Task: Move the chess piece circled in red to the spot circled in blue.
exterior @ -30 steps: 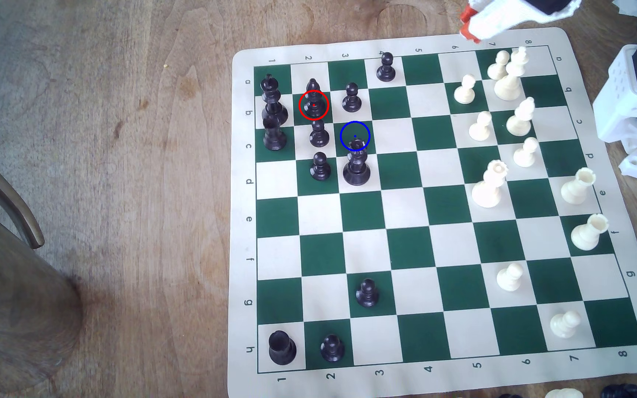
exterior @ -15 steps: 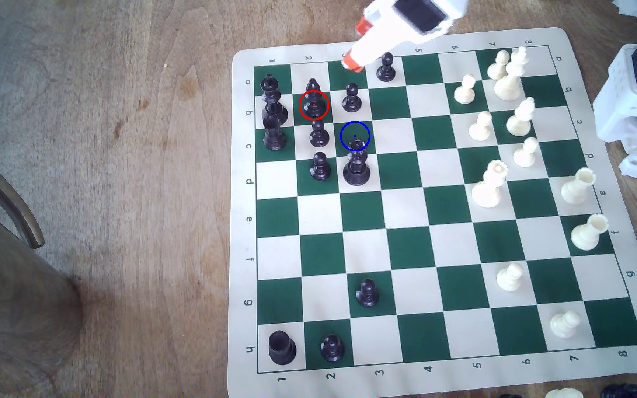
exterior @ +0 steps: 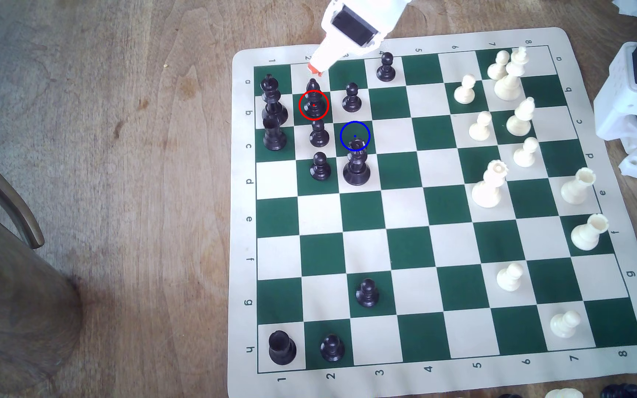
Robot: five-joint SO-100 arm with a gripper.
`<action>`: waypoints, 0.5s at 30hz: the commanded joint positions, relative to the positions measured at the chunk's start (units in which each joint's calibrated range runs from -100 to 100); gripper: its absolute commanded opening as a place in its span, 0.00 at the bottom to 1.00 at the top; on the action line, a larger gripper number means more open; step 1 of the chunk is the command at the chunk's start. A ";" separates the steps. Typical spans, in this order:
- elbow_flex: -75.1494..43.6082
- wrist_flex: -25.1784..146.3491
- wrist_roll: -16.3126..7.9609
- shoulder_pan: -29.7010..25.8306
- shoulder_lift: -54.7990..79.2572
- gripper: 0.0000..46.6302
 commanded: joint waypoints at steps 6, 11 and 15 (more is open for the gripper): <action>-4.85 -3.43 -1.27 -0.58 1.17 0.29; -4.40 -4.66 -1.37 -0.58 2.62 0.29; -4.40 -5.15 -1.37 -0.58 3.89 0.29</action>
